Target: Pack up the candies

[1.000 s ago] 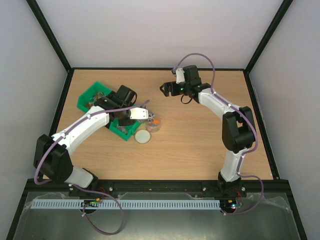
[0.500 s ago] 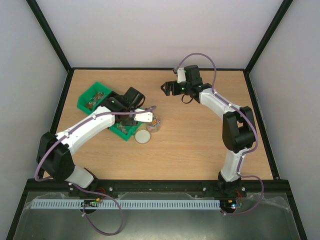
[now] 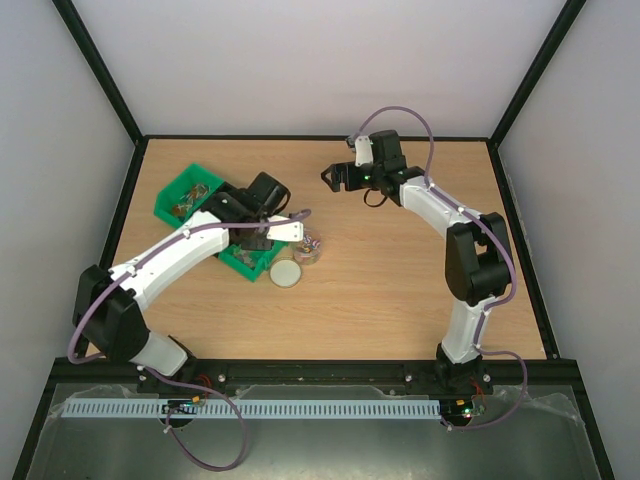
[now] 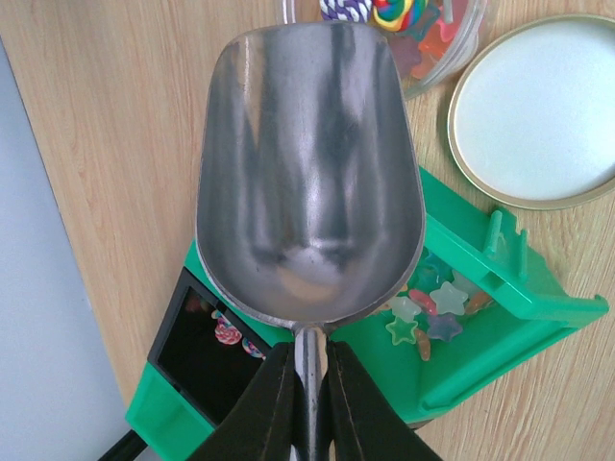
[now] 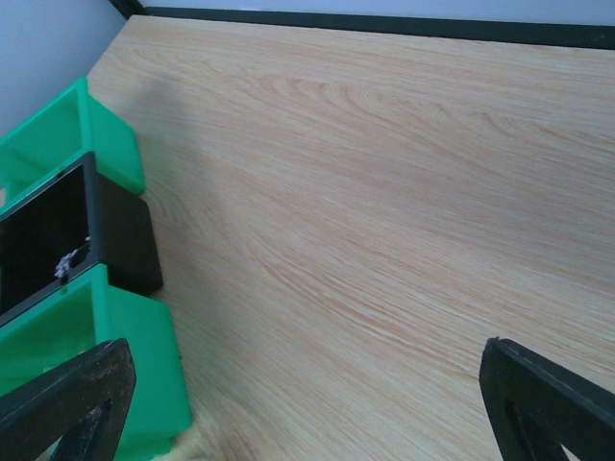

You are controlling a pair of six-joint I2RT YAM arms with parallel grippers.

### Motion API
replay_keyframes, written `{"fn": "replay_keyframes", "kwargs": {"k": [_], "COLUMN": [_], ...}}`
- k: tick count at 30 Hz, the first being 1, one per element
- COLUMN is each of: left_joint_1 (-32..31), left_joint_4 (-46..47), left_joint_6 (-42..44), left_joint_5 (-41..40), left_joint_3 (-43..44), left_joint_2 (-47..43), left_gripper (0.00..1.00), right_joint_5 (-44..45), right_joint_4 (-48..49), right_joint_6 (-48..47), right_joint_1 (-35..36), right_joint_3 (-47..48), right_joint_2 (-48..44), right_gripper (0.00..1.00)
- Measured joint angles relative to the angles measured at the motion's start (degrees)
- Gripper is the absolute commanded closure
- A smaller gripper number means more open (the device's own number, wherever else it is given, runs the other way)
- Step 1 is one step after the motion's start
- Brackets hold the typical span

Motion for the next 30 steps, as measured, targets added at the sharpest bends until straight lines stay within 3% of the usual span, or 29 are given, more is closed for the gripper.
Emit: {"fn": "replay_keyframes", "kwargs": {"k": [6, 17, 23, 30], "left_joint_1": [4.59, 23.63, 32.26, 37.07], "left_joint_4": [-0.55, -3.06, -8.15, -14.62], "left_joint_6": [-6.84, -22.75, -24.3, -23.45], "left_joint_5": [2.4, 7.74, 12.15, 13.2], "left_joint_3": [2.08, 4.15, 4.0, 3.04], "left_joint_2": [-2.1, -5.44, -5.57, -2.95], "left_gripper": [0.98, 0.98, 0.98, 0.98], "right_joint_5": [-5.18, -11.98, -12.2, -9.33], "right_joint_4": [0.0, -6.45, -13.0, -17.99], "right_joint_6": [0.35, -1.86, -6.16, -11.76], "right_joint_1": [0.0, 2.51, 7.41, 12.44], "right_joint_3": [0.76, 12.15, 16.83, 18.16], "right_joint_2": [0.63, 8.24, 11.47, 13.68], "right_gripper": [0.01, 0.01, 0.03, 0.16]}}
